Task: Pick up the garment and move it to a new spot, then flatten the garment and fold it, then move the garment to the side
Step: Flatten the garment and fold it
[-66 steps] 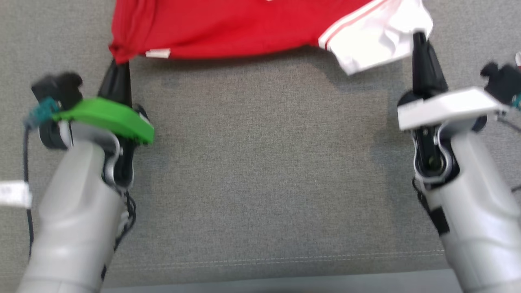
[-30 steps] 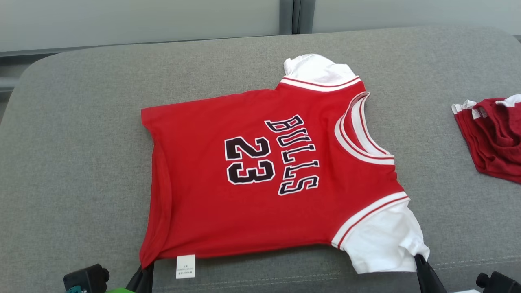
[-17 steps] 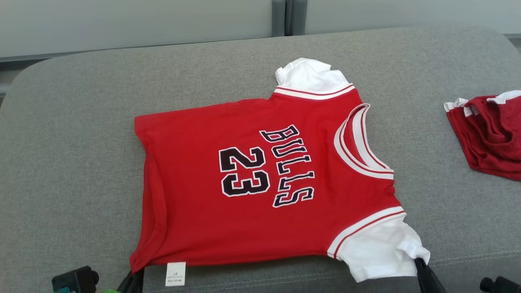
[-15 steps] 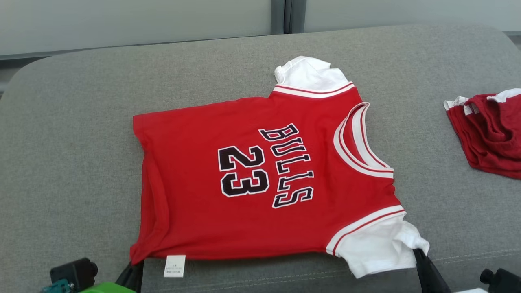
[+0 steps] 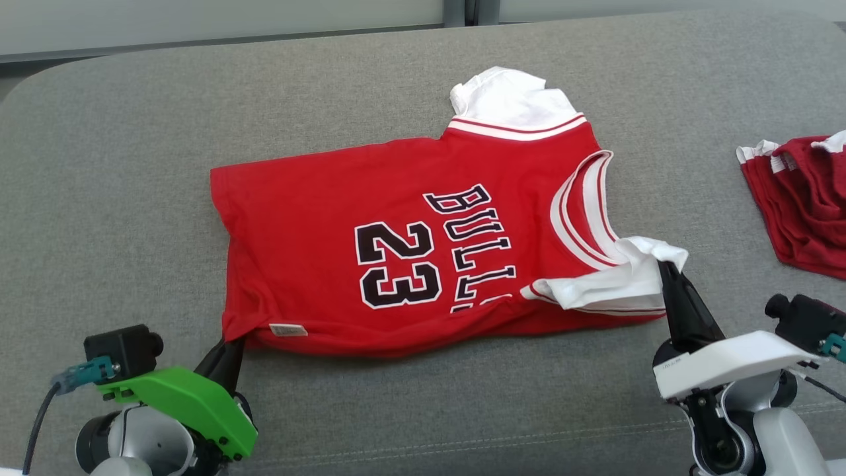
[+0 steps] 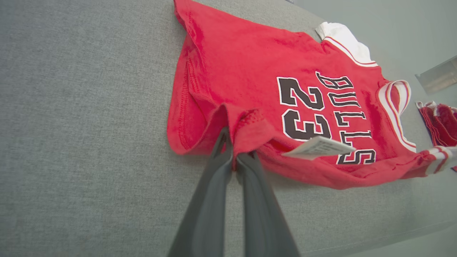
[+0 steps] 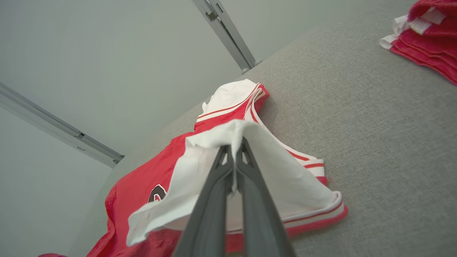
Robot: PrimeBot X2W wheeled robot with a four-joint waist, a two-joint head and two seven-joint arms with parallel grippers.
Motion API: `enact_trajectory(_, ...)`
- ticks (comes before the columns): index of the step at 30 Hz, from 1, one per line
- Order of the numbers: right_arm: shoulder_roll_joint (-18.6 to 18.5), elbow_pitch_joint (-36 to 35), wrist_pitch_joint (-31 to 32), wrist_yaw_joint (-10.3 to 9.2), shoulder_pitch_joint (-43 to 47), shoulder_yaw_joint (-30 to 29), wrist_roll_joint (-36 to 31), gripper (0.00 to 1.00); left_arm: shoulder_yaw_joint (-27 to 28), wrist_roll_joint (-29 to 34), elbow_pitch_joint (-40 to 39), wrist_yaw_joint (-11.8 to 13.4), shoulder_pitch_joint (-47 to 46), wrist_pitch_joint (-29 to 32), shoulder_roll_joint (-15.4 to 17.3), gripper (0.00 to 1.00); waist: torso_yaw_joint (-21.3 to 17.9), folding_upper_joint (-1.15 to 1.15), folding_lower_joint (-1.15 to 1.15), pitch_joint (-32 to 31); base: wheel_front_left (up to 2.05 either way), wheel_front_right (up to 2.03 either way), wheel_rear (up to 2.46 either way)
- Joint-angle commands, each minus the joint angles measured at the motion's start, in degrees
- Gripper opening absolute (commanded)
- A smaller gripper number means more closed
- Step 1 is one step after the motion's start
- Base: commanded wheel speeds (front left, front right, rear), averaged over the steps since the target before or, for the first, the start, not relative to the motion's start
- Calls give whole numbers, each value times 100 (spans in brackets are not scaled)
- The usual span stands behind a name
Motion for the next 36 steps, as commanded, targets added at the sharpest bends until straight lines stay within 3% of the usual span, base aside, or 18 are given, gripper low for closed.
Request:
enact_trajectory(1, -17, 158, -46, 1, -272, -2, -125, 0, -39, -12, 168, -72, -235, 55, -35, 0, 83, 0, 0, 74, 0, 0, 0)
enact_trajectory(14, -31, 1421, -484, 1, -1376, 168, -765, 0, -185, -121, 1732, -553, -1437, 3, -461, 0, 291, 0, 0, 444, 0, 0, 0)
enact_trajectory(24, -50, 1825, -946, 1, -1624, 265, -1070, 0, -193, -197, 2499, -798, -1788, -226, -706, 0, 260, 0, 0, 540, 0, 0, 0)
enact_trajectory(25, -47, 1860, -988, 1, -1636, 271, -1059, 28, -200, -199, 2571, -816, -1802, -243, -726, 6, 252, 0, 0, 543, 0, 0, 0)
enact_trajectory(26, -43, 1898, -1026, 1, -1640, 280, -1033, 79, -205, -174, 2622, -840, -1816, -277, -732, 45, 245, 0, 0, 547, 0, 0, 0)
enact_trajectory(27, -40, 1942, -1057, 1, -1637, 276, -1034, 100, -189, -172, 2672, -851, -1837, -337, -756, 92, 243, 0, 0, 551, 0, 0, 0)
enact_trajectory(28, -39, 1978, -1085, 1, -1646, 277, -1037, 100, -205, -169, 2721, -875, -1846, -354, -770, 100, 243, 0, 0, 555, 0, 0, 0)
enact_trajectory(36, -109, 2014, -1406, 1, -1636, 369, -1177, 100, -213, 111, 2901, -852, -1851, -943, -793, 100, 242, 0, 0, 528, 0, 0, 0)
